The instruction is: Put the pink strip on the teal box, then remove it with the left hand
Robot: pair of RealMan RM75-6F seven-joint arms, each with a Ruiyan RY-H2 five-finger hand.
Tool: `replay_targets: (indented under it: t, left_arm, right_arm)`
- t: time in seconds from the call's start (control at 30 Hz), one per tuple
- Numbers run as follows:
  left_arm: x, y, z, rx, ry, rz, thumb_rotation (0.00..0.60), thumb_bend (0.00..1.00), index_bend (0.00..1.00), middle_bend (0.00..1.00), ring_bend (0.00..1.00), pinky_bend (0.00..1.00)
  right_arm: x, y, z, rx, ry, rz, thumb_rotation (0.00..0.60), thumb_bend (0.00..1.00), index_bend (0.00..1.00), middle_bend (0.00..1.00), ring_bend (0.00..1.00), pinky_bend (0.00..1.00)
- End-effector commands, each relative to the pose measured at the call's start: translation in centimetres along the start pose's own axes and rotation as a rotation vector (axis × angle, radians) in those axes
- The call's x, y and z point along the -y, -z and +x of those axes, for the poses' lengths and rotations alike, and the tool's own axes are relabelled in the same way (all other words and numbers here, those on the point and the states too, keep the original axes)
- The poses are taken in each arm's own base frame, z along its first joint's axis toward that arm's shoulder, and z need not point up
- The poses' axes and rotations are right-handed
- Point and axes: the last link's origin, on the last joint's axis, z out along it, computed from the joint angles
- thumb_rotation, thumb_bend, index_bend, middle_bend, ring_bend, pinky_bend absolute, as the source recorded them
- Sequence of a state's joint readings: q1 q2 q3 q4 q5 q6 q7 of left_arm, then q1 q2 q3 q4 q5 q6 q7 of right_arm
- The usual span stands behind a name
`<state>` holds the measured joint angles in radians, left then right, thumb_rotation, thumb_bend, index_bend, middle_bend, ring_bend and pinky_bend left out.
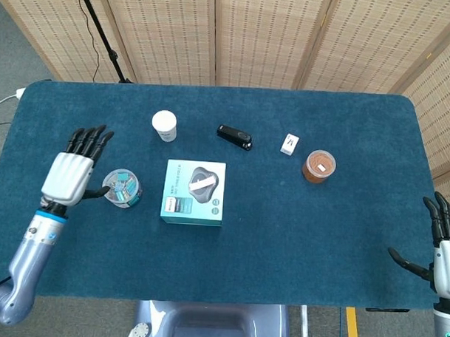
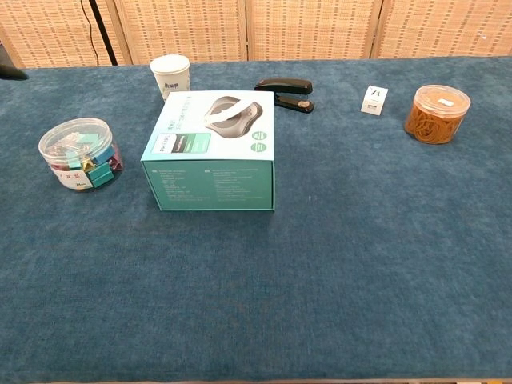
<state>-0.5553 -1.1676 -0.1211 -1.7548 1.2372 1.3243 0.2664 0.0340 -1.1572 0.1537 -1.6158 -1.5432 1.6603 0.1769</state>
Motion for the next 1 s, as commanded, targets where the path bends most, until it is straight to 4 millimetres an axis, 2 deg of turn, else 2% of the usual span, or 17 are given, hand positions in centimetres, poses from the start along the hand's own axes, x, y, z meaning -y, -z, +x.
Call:
replay_targets:
  t: [0.03,0.17,0.4,0.67,1.0]
  left_arm:
    - [3.3,4.4,0.3,-0.006,0.011,0.072,0.6,0.0,0.0,0.0,0.0,0.0]
    - [6.0,8.4,-0.1,0.005,0.018,0.158,0.6,0.0,0.0,0.0,0.0,0.0]
    - [8.2,12.5,-0.8,-0.027,0.053,0.26,0.6,0.0,0.0,0.0,0.0,0.0]
    - [9.0,14.5,-1.3,-0.041,0.044,0.281,0.6,0.0,0.0,0.0,0.0,0.0]
    - [9.6,14.8,-1.0,-0.035,0.06,0.294,0.6,0.0,0.0,0.0,0.0,0.0]
  right_arm:
    - [0.2,0.0,-0.2,0.001,0.002,0.009,0.6,0.0,0.0,0.0,0.0,0.0]
    - [0.4,0.0,-0.3,0.013,0.016,0.018,0.6,0.0,0.0,0.0,0.0,0.0]
    - [0.1,0.1,-0.1,-0.011,0.067,0.009,0.6,0.0,0.0,0.0,0.0,0.0]
    - [-0.2,0.3,0.2,-0.039,0.145,-0.01,0.6,0.0,0.0,0.0,0.0,0.0]
    - [-0.2,0.3,0.5,-0.048,0.161,-0.032,0.6,0.0,0.0,0.0,0.0,0.0]
